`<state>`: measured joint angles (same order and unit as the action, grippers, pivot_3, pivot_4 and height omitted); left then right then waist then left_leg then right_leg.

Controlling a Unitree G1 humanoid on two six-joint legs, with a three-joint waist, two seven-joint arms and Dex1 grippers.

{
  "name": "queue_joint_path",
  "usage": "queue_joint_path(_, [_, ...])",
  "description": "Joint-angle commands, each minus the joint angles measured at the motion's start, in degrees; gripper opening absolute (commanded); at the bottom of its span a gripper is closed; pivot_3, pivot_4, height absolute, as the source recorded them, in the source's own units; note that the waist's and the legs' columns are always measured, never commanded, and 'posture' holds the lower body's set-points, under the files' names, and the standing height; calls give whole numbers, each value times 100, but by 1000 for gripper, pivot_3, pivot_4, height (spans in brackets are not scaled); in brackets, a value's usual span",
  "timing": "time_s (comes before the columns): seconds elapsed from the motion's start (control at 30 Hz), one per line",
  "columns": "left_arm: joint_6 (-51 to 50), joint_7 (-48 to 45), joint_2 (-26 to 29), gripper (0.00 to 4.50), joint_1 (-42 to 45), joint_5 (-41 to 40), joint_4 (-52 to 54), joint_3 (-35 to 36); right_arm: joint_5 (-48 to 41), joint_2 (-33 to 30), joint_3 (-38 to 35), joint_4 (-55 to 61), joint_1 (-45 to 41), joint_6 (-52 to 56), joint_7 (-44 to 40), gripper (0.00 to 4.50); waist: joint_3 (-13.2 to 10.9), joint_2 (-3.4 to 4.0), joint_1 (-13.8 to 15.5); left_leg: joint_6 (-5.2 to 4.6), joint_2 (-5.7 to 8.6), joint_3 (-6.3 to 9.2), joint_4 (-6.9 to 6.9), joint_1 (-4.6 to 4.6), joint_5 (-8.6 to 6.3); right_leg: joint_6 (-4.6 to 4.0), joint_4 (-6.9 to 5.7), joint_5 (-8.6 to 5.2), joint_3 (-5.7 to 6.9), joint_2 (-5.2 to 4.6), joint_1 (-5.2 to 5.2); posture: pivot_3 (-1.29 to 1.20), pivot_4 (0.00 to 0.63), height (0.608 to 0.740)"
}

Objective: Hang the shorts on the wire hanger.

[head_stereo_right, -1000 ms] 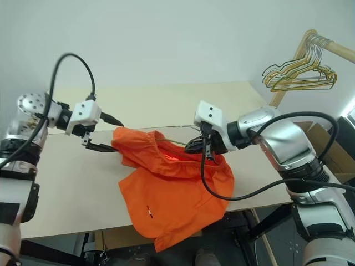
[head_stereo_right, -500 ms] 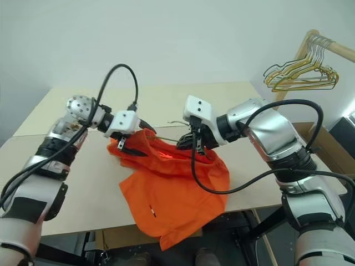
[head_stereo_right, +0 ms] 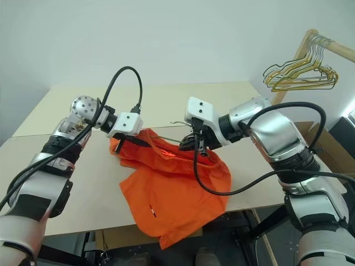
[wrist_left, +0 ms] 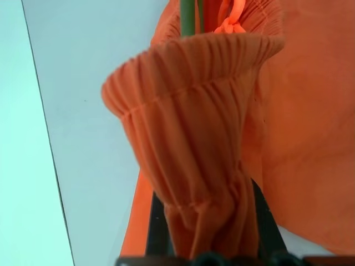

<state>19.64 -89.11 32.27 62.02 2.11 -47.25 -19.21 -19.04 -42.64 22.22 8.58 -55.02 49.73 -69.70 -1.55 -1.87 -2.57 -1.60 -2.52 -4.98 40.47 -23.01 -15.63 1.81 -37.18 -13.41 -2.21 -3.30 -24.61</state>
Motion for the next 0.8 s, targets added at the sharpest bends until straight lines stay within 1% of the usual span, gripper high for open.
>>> queue_joint_path(0.03, [-61,-81,-87,3,119,-130,125,148,310,24,-35,45,26,-249,290,473,0,0,-6,0,0,0,0,0,0,0,0,0,0,0,0,-58,0,740])
queue_joint_path(0.07, [-96,-78,-89,0,113,-139,127,160,364,40,-40,21,33,-254,352,869,0,0,-8,0,0,0,0,0,0,0,0,0,0,0,0,-58,0,740])
queue_joint_path(0.1, [-155,-85,-89,0,109,-159,120,182,412,19,-51,18,49,-265,383,1109,0,0,-8,0,0,0,0,0,0,0,0,0,0,0,0,-65,0,740])
queue_joint_path(0.13, [-217,-78,-85,0,102,-167,116,199,431,-7,-88,34,75,-249,407,1489,0,0,-11,0,0,0,0,1,0,0,-1,0,0,0,0,-67,0,740])
queue_joint_path(0.23, [-347,-57,-34,0,52,-175,113,256,258,-231,-471,239,239,-83,392,2547,0,0,-7,0,0,1,0,-2,0,0,1,0,1,0,0,-68,0,740])
queue_joint_path(0.3, [-468,-88,28,0,-18,-209,157,301,62,-449,-873,444,401,82,427,3230,0,0,3,0,1,1,0,-7,0,0,2,0,1,-2,-3,-70,0,740])
queue_joint_path(0.33, [-509,-117,61,0,-57,-222,196,314,-83,-540,-1105,558,486,196,435,3725,0,0,-1,0,2,3,1,-17,0,1,4,1,1,-3,-10,-69,0,740])
queue_joint_path(0.37, [-529,-135,90,0,-98,-225,232,327,-334,-621,-1424,682,591,352,401,3926,0,0,-5,0,3,-1,1,-18,0,2,2,1,-2,-5,-17,-68,0,740])
queue_joint_path(0.43, [-602,-162,119,0,-152,-227,290,357,-772,-834,-1995,953,863,556,304,4476,0,0,-1,0,3,0,1,-24,0,3,2,2,-3,-4,-22,-68,0,740])
queue_joint_path(0.53, [-720,-150,125,0,-176,-235,324,397,-1157,-1123,-2598,1233,1314,735,321,4476,0,0,5,0,1,3,1,-23,0,3,1,2,-2,-2,-23,-69,0,740])
queue_joint_path(0.6, [-765,-120,121,0,-168,-231,311,417,-1236,-1382,-2818,1479,1728,770,386,4476,0,0,6,0,1,0,2,-20,0,3,0,2,-3,-2,-20,-72,0,740])
queue_joint_path(0.7, [-805,-114,118,0,-159,-236,304,431,-1009,-1793,-2678,1905,2386,600,545,4476,0,0,2,0,1,0,2,-15,0,3,0,2,-3,-3,-15,-77,0,740])
queue_joint_path(0.8, [-824,-105,100,0,-148,-239,289,437,-591,-1907,-2176,2083,2830,480,966,4476,0,0,-20,0,0,-1,1,-15,0,3,0,2,-5,-1,-18,-80,0,740])
